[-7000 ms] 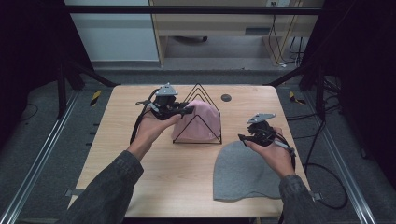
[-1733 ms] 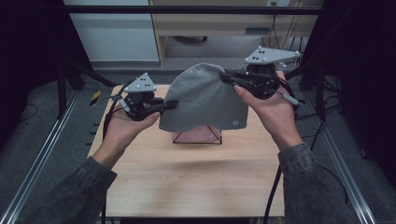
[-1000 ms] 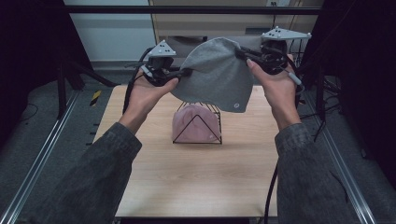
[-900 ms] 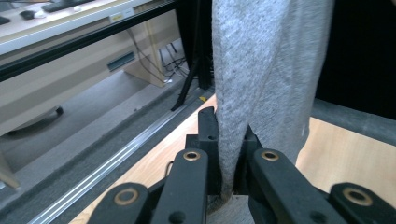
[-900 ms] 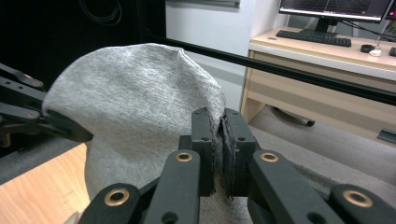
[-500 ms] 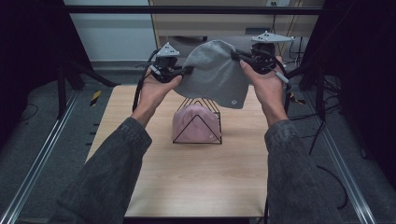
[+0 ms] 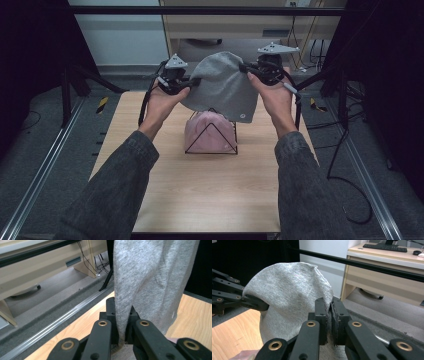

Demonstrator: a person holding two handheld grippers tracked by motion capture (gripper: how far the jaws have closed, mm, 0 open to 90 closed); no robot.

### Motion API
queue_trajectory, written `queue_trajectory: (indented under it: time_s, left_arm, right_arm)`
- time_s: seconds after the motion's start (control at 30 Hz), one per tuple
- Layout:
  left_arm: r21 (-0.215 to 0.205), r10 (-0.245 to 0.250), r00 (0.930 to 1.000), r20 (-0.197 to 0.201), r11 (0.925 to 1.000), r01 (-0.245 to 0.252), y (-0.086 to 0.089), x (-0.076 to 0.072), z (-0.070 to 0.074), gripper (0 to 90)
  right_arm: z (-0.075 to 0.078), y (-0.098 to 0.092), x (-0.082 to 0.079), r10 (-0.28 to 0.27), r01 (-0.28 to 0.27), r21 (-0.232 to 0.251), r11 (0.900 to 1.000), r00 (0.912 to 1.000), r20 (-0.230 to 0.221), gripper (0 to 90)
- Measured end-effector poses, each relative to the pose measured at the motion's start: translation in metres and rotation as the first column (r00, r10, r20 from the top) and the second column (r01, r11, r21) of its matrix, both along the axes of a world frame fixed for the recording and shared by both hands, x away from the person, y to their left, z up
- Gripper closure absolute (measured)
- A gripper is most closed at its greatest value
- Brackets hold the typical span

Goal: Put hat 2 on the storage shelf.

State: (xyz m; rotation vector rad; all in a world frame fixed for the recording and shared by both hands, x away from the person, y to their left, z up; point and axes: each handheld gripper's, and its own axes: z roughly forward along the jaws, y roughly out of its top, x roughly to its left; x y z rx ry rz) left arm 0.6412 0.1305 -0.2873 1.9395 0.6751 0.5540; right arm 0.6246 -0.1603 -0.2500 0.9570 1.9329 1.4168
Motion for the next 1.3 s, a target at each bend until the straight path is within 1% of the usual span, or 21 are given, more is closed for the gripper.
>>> queue_trajectory:
  time_s: [0.13,0.2,0.27,0.33,0.4,0.57,0.6,0.7,0.73,0.77,0.8,0.9,1.0,1.07,1.1,1.17,1.23,1.3]
  left_arm:
    - [0.013,-0.004,0.9999,-0.014,0.9999,0.005,0.003,-0.002,-0.006,86.5]
    - [0.011,-0.008,0.9998,-0.020,0.9999,0.009,0.004,-0.004,-0.009,86.5]
    - [0.017,-0.010,0.9997,-0.024,0.9998,0.010,0.005,-0.006,-0.012,86.5]
    - [0.021,-0.005,0.9997,-0.023,0.9998,0.006,0.006,-0.007,-0.012,86.5]
    - [0.014,0.001,0.9997,-0.024,0.9999,-0.001,0.008,-0.008,-0.015,86.5]
    - [-0.001,0.006,0.9990,-0.045,1.0000,-0.006,0.014,-0.008,-0.023,86.5]
    - [0.000,0.005,0.9991,-0.042,1.0000,-0.005,0.014,-0.009,-0.025,86.5]
    - [0.001,0.004,0.9986,-0.052,1.0000,-0.004,0.016,-0.010,-0.030,86.5]
    - [0.004,0.003,0.9983,-0.058,1.0000,-0.003,0.017,-0.010,-0.034,86.5]
    - [0.004,0.003,0.9983,-0.058,1.0000,-0.003,0.017,-0.010,-0.034,86.5]
    - [-0.001,0.008,0.9975,-0.070,1.0000,-0.008,0.018,-0.011,-0.036,86.5]
    - [-0.008,0.006,0.9965,-0.083,0.9999,-0.006,0.020,-0.013,-0.043,86.5]
    - [-0.003,0.001,0.9959,-0.091,1.0000,-0.001,0.022,-0.015,-0.048,86.5]
    - [-0.010,0.005,0.9955,-0.095,0.9999,-0.006,0.023,-0.017,-0.053,86.5]
    - [-0.010,0.005,0.9955,-0.095,0.9999,-0.006,0.023,-0.017,-0.053,86.4]
    - [-0.018,0.005,0.9944,-0.105,0.9998,-0.007,0.025,-0.020,-0.058,86.4]
    - [-0.009,0.005,0.9943,-0.107,0.9999,-0.006,0.026,-0.021,-0.060,86.4]
    - [-0.014,0.007,0.9939,-0.110,0.9999,-0.009,0.027,-0.022,-0.060,86.4]
  right_arm:
    - [-0.003,0.002,0.000,0.003,-0.003,0.000,1.000,1.0000,-0.006,84.8]
    - [-0.006,0.003,0.000,0.006,-0.006,0.002,1.000,0.9999,-0.013,84.8]
    - [-0.009,0.005,-0.001,0.008,-0.008,-0.001,1.000,0.9997,-0.023,84.8]
    - [-0.010,0.005,-0.001,0.011,-0.011,-0.002,1.000,0.9997,-0.024,84.8]
    - [-0.013,0.007,-0.002,0.018,-0.018,0.003,1.000,0.9995,-0.028,84.8]
    - [-0.019,0.010,-0.003,0.026,-0.026,-0.007,1.000,0.9989,-0.040,84.8]
    - [-0.020,0.011,-0.003,0.030,-0.030,-0.004,1.000,0.9986,-0.043,84.8]
    - [-0.024,0.012,-0.003,0.037,-0.038,-0.007,0.999,0.9978,-0.055,84.8]
    - [-0.029,0.014,-0.003,0.043,-0.043,-0.011,0.999,0.9971,-0.063,84.8]
    - [-0.029,0.014,-0.003,0.043,-0.043,-0.011,0.999,0.9971,-0.063,84.8]
    - [-0.031,0.014,-0.003,0.044,-0.045,-0.011,0.999,0.9969,-0.066,84.8]
    - [-0.039,0.016,-0.004,0.044,-0.045,-0.010,0.999,0.9958,-0.080,84.9]
    - [-0.047,0.018,-0.005,0.052,-0.053,-0.007,0.999,0.9949,-0.087,84.9]
    - [-0.049,0.018,-0.006,0.055,-0.055,-0.007,0.998,0.9945,-0.090,84.9]
    - [-0.050,0.019,-0.006,0.058,-0.059,-0.005,0.998,0.9940,-0.093,84.9]
    - [-0.051,0.020,-0.006,0.062,-0.063,-0.008,0.998,0.9935,-0.096,84.9]
    - [-0.052,0.022,-0.007,0.064,-0.065,-0.009,0.998,0.9931,-0.098,84.9]
    - [-0.052,0.023,-0.007,0.067,-0.069,-0.010,0.998,0.9930,-0.097,84.9]
